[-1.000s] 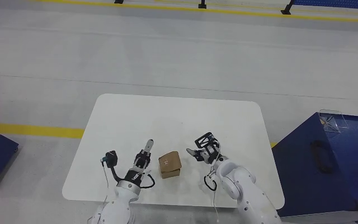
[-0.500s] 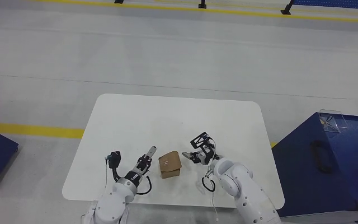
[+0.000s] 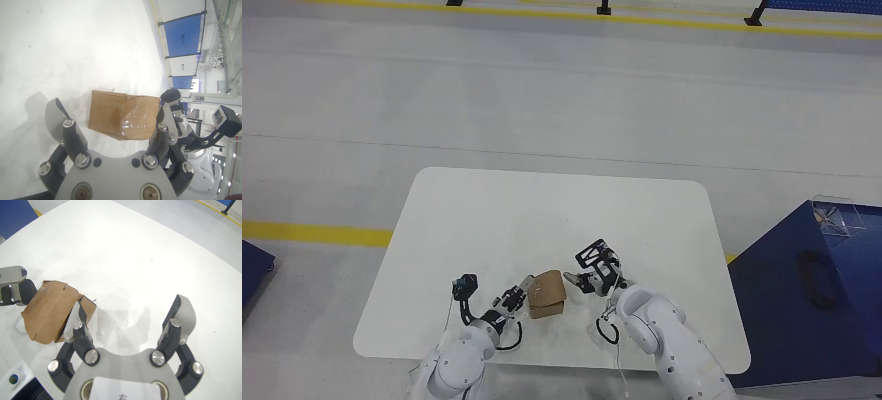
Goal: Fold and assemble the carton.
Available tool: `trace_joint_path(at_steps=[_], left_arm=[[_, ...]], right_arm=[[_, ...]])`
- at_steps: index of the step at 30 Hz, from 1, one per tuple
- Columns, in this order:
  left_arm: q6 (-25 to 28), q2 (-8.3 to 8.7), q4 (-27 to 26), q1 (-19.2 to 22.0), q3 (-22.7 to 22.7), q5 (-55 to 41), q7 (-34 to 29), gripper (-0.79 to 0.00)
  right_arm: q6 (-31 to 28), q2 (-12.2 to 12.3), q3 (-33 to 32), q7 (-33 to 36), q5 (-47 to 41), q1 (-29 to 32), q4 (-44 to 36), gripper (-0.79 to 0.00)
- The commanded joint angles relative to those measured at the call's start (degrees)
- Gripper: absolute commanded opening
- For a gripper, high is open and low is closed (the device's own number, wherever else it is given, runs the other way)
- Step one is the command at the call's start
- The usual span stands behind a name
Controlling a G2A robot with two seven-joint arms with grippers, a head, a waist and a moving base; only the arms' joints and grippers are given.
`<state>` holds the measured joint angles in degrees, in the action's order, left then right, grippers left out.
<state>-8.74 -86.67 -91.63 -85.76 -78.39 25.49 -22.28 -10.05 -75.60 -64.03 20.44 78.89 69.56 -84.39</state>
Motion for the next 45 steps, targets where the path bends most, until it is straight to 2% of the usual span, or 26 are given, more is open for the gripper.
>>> trace_joint_path(at_steps=[1,4,5,8,9,18,24,26,28,33,40,45], left_arm=[[0.9,-0.05,1.1,0.1,-0.3,-3.2,0.4,-0.108],[2.2,-0.03,2.4,0.7,-0.5,-5.4,1.3,-0.197],[2.8,-0.01,2.6,0.7,-0.4,-6.0,1.5,-0.265],[3.2,0.13,2.9,0.3,0.1,-6.4,1.0,-0.400],[3.2,0.17,3.1,0.3,0.3,-6.3,1.0,-0.416],[3.0,0.55,3.3,0.3,1.9,-5.8,0.8,-0.437],[4.3,0.87,2.3,-0.5,1.8,-7.5,0.7,-0.360],[4.8,1.02,2.1,-0.7,1.6,-7.9,0.4,-0.425],[5.4,1.16,2.1,-0.8,1.6,-8.6,-0.2,-0.446],[5.6,1.44,2.3,-0.8,1.5,-10.0,-0.9,-0.416],[5.8,1.79,2.4,-0.9,2.0,-10.4,-0.7,-0.468],[5.6,2.04,2.5,-0.8,2.4,-10.0,-0.3,-0.459]], right_arm=[[0.6,0.0,0.2,-0.4,1.6,0.0,-0.2,0.000],[1.4,0.0,0.2,-0.7,1.7,0.3,-0.5,0.000],[1.8,0.0,0.1,-0.9,1.7,0.4,-0.7,0.000],[2.0,0.0,-0.1,-0.8,2.0,0.7,-1.1,0.000],[2.1,0.0,-0.1,-0.7,2.1,0.8,-1.1,0.000],[3.5,-0.4,0.8,0.7,2.6,-0.1,0.1,0.000],[5.4,-0.8,1.1,2.6,1.5,-1.3,1.8,0.000],[5.3,-0.9,1.3,2.6,1.5,-1.5,2.1,0.000],[5.3,-1.0,1.8,2.5,1.6,-1.5,2.1,0.000],[5.2,-1.2,2.8,2.5,2.1,-1.6,2.0,0.000],[5.3,-1.4,3.3,2.3,2.7,-1.3,1.3,0.000],[5.1,-1.4,3.5,2.5,3.4,-0.9,0.8,0.000]])
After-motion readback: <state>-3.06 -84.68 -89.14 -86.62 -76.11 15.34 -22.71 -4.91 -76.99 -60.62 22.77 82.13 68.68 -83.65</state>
